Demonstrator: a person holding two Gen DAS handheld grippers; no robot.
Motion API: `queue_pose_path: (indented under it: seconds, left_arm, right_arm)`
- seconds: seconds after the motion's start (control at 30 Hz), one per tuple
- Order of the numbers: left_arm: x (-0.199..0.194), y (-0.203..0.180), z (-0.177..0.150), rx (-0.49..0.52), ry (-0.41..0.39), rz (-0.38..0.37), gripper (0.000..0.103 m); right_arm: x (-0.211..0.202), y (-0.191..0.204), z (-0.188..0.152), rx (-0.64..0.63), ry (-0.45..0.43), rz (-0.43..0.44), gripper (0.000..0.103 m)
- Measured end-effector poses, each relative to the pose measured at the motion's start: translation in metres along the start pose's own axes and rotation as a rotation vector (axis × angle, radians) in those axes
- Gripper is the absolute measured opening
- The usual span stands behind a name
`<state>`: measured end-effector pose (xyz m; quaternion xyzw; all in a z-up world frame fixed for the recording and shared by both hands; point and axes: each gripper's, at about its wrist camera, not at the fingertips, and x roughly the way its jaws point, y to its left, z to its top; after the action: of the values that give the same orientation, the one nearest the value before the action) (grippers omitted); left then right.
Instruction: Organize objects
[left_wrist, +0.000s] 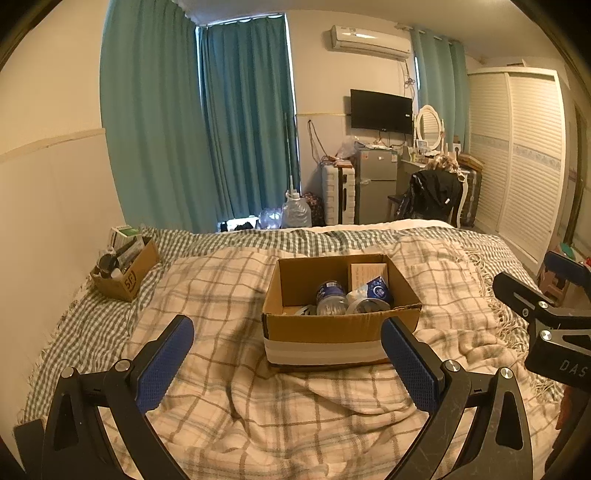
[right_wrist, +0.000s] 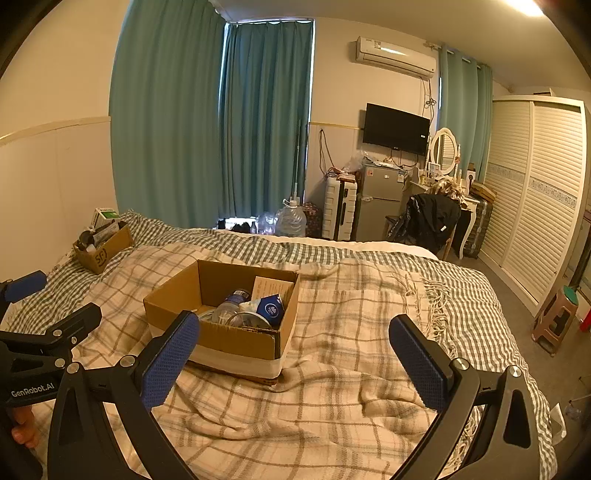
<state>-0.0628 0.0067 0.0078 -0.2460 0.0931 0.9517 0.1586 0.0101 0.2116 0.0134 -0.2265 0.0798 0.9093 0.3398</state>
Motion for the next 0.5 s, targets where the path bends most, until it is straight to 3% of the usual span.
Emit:
queue_pose_path:
  seconds: [0.5]
  left_arm:
    - [-0.0022, -0.0008, 0.0009, -0.007, 0.007, 0.001, 0.103]
  right_arm:
    - [-0.0023, -0.0045, -0.0015, 0.009, -0.001, -0.006, 0.103]
